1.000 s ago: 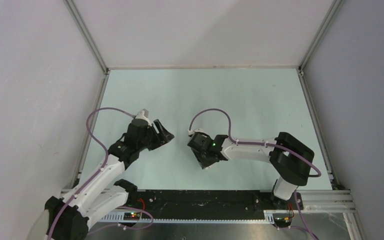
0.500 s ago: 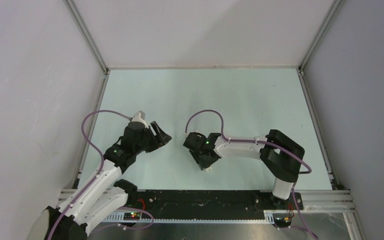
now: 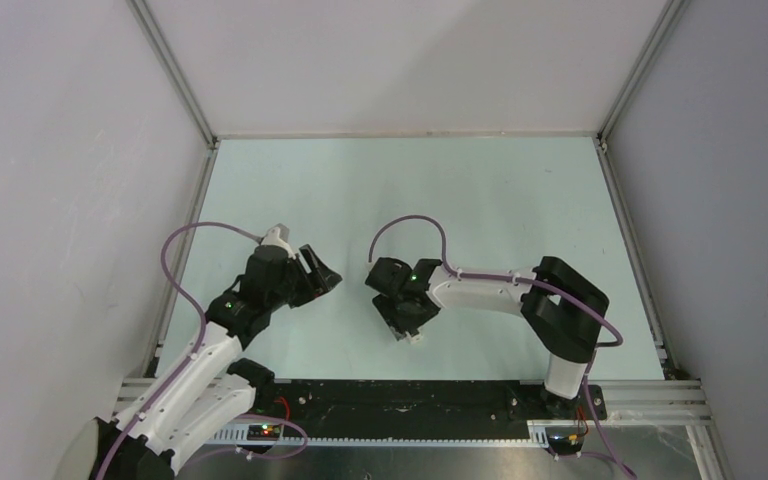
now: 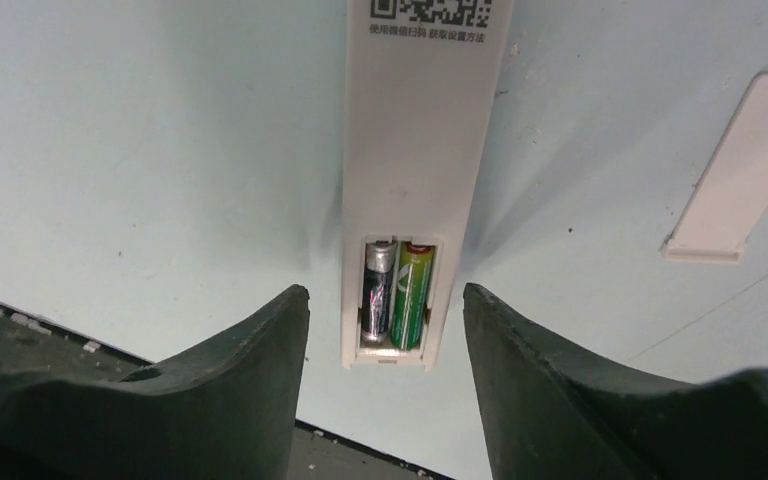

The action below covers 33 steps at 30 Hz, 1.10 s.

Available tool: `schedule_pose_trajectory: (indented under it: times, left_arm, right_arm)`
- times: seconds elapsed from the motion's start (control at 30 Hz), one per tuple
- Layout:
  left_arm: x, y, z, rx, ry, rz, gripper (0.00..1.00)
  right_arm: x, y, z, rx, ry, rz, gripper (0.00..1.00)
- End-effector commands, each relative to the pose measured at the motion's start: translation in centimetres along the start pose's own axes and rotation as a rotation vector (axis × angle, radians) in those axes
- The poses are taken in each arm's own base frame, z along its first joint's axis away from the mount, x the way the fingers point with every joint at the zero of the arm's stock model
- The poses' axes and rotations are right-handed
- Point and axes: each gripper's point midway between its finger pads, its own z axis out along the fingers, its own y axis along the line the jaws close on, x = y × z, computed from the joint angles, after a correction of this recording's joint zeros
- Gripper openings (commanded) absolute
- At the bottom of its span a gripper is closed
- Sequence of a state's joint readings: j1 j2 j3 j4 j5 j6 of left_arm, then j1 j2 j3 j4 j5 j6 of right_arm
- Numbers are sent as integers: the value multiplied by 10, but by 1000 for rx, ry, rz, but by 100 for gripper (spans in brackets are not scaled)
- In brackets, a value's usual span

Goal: Load the batteries into the remote control

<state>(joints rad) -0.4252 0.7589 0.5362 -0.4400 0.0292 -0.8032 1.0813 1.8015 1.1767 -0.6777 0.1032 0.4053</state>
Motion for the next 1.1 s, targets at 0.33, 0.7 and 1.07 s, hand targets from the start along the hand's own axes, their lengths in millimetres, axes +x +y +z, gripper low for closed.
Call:
schedule_pose_trajectory:
  times: [0.33, 0.7, 1.07]
  left_arm:
    - [-16, -10, -6, 20, -36, 55, 71]
    - [-14, -18, -8, 58, -10, 72, 72]
    - [-12, -19, -6, 62, 13, 81, 72]
  right_arm:
    - [-53, -63, -66, 9, -212, 157, 69]
    - [-35, -116, -6, 85, -20, 35, 71]
    - [-21, -118, 19, 76, 62, 20, 61]
